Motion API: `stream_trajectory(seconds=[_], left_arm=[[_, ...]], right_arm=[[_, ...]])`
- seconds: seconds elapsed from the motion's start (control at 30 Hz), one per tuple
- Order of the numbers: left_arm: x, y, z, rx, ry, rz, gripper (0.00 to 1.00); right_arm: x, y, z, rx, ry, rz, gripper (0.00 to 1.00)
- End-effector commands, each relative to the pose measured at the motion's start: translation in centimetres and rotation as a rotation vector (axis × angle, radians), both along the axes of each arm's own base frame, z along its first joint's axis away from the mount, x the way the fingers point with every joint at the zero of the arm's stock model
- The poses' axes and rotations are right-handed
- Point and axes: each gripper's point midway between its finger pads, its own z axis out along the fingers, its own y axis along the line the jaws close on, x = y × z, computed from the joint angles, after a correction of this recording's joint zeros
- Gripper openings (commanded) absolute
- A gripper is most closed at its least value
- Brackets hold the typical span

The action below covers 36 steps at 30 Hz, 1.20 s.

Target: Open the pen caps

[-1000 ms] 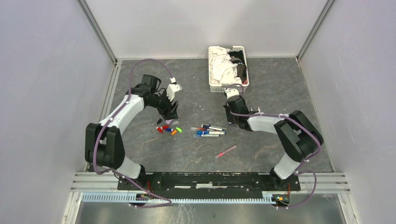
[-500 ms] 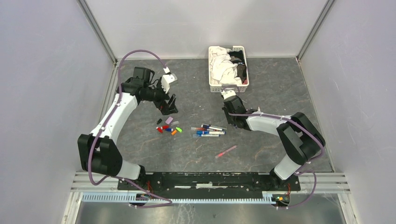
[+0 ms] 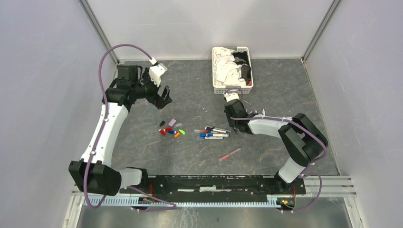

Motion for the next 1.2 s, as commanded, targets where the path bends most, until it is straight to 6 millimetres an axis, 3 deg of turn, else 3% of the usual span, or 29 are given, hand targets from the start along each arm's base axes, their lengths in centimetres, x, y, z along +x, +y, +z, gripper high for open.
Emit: stream_trajectory(seconds=[0.0, 0.33, 0.47, 0.57, 0.67, 0.83, 1.17], left_arm=[[0.7, 0.7, 1.2, -0.011, -0.043, 0.074, 1.0], [0.9, 0.6, 0.9, -0.011, -0.012, 0.078, 1.0], [0.9, 0.6, 1.1, -0.018, -0.011, 0.082, 1.0], [0.9, 0.5, 1.0, -0.022, -0.006, 0.078, 1.0], [0.8, 0.5, 0.9, -0.019, -0.001, 0.079, 1.0], [0.9, 0.7, 0.1, -0.007, 0.024, 0.085, 1.0], [0.4, 0.6, -0.4, 0.001, 0.043, 0.059, 1.0]], right_arm=[[-0.5, -1.2, -0.8, -0.029, 0.012, -0.036, 0.34], [-0.6, -1.5, 1.8, -0.03, -0.055, 0.003, 0.3], [-0.4, 1.4, 4.5, 0.044, -0.139, 0.162, 0.3], [-1.4, 4.9, 5.3, 0.119, -0.124, 0.391, 0.32], [-2.9, 7.4, 4.7, 0.154, -0.049, 0.577, 0.3], [-4.7, 9.1, 2.3, 0.2, 0.079, 0.691, 0.23], [-5.8, 9.1, 0.3, 0.208, 0.145, 0.711, 0.24]])
